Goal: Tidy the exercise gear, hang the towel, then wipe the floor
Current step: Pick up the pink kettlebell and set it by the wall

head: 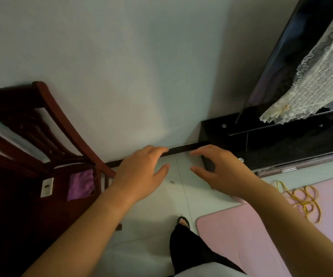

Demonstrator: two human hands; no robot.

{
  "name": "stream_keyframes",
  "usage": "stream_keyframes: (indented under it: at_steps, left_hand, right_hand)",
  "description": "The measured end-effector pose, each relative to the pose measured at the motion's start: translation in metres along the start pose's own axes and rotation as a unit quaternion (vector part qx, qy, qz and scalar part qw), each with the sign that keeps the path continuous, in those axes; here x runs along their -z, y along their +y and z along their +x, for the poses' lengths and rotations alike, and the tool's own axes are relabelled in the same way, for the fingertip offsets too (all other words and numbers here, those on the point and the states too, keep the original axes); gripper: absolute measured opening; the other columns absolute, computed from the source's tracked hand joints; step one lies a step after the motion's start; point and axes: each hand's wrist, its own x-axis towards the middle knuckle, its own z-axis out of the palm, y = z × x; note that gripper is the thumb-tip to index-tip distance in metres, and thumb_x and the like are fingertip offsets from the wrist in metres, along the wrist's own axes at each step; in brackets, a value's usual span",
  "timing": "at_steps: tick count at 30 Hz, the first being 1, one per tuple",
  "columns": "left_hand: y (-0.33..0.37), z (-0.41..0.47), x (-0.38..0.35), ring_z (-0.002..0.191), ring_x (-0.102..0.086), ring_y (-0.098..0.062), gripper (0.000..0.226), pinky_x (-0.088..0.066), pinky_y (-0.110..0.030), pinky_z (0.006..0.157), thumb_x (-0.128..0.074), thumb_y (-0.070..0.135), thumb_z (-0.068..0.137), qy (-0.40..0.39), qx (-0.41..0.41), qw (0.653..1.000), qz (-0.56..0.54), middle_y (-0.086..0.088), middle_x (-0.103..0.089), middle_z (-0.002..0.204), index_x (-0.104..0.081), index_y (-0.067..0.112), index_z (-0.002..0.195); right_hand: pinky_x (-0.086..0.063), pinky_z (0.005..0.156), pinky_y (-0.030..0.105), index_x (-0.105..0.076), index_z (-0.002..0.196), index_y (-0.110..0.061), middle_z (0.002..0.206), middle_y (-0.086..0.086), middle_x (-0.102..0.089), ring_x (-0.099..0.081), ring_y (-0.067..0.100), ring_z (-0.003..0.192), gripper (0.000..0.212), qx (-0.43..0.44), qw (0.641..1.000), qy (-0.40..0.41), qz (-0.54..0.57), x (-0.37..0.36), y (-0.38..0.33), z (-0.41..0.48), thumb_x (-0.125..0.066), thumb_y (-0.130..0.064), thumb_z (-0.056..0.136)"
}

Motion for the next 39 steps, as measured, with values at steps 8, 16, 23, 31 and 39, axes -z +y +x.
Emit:
stream_keyframes:
  at_steps: [8, 16, 23, 31, 39]
  left_hand:
    - [-0.004, 0.111, 0.019, 0.116, -0.049, -0.015, 0.045, -0.042, -0.027, 0.09, -0.045, 0.043, 0.093, -0.041, -0.071, 0.996, 0.037, 0.008, -0.047, 0.135, -0.04, 0.03, 0.136]
    - [0.017, 0.207, 0.019, 0.122, -0.045, -0.012, 0.046, -0.038, -0.025, 0.091, -0.043, 0.044, 0.093, -0.079, -0.212, 0.973, 0.045, 0.011, -0.044, 0.138, -0.038, 0.033, 0.137]
    - [0.05, 0.257, 0.009, 0.105, -0.051, -0.009, 0.045, -0.044, -0.026, 0.086, -0.041, 0.046, 0.094, -0.18, -0.359, 0.916, 0.018, 0.013, -0.041, 0.139, -0.035, 0.035, 0.137]
    - [0.101, 0.252, -0.026, 0.099, -0.053, -0.011, 0.046, -0.045, -0.028, 0.086, -0.043, 0.046, 0.093, -0.248, -0.464, 0.851, 0.012, 0.013, -0.04, 0.139, -0.036, 0.035, 0.137]
    - [0.154, 0.214, -0.074, 0.081, -0.042, -0.007, 0.045, -0.041, -0.024, 0.075, -0.043, 0.047, 0.092, -0.25, -0.49, 0.835, 0.035, 0.011, -0.047, 0.132, -0.042, 0.031, 0.134]
  right_hand:
    - [-0.034, 0.092, 0.016, -0.047, 0.131, -0.03, 0.133, -0.012, -0.048, -0.046, 0.001, 0.114, 0.048, -0.074, 0.995, 0.065, 0.032, 0.038, 0.025, 0.059, -0.059, -0.042, 0.086]
    - [-0.035, 0.089, 0.014, -0.044, 0.133, -0.033, 0.133, -0.014, -0.046, -0.048, 0.004, 0.115, 0.051, -0.19, 0.968, 0.162, 0.04, 0.059, 0.045, 0.073, -0.057, -0.046, 0.086]
    - [-0.039, 0.084, 0.018, -0.045, 0.131, -0.035, 0.131, -0.013, -0.048, -0.051, 0.007, 0.108, 0.047, -0.349, 0.898, 0.261, 0.065, 0.057, 0.038, 0.046, -0.055, -0.045, 0.087]
    - [-0.04, 0.091, 0.019, -0.051, 0.126, -0.033, 0.129, -0.014, -0.051, -0.048, 0.004, 0.109, 0.043, -0.433, 0.835, 0.331, 0.071, 0.035, 0.045, -0.001, -0.057, -0.045, 0.086]
    - [-0.04, 0.094, 0.022, -0.052, 0.126, -0.032, 0.132, -0.012, -0.05, -0.048, 0.007, 0.115, 0.041, -0.454, 0.824, 0.333, 0.062, 0.024, 0.076, -0.066, -0.057, -0.043, 0.088]
